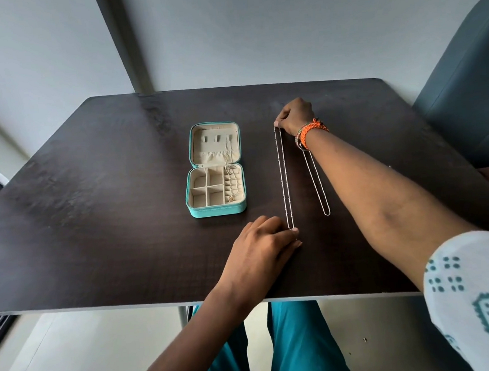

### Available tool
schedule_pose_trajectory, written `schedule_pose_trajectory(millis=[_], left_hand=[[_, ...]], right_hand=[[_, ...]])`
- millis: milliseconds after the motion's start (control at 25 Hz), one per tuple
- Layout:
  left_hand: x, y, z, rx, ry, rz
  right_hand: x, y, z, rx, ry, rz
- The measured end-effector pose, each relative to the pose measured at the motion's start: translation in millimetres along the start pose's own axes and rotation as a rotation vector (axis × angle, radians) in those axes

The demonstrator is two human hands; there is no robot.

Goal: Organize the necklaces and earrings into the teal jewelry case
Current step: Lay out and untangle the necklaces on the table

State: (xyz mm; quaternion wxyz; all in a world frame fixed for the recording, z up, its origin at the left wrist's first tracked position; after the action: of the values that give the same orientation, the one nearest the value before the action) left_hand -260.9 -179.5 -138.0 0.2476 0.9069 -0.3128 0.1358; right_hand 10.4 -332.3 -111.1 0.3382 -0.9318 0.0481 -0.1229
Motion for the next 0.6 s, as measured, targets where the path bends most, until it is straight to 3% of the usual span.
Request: schedule_pose_trajectory(millis=[400,600], left_hand=[[-0.5,2.9,-0.6,0.049,0.019,0.061],[-0.6,6.0,-2.1,0.038,0.048,-0.003]], right_hand=[[3.1,1.2,1.1,-0.006,-0.002,-0.015],[3.0,2.9,4.6,0.004,0.033,-0.021]])
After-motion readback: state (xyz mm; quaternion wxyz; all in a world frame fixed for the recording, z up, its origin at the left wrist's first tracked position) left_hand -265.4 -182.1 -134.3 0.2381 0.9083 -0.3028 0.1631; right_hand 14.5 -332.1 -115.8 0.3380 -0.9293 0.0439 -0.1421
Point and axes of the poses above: each hand's wrist, its own x-axis towards the middle knuckle, its own z-axis out of the palm, y = z × x, the point moved 3 cm from there along x, towards the middle knuckle
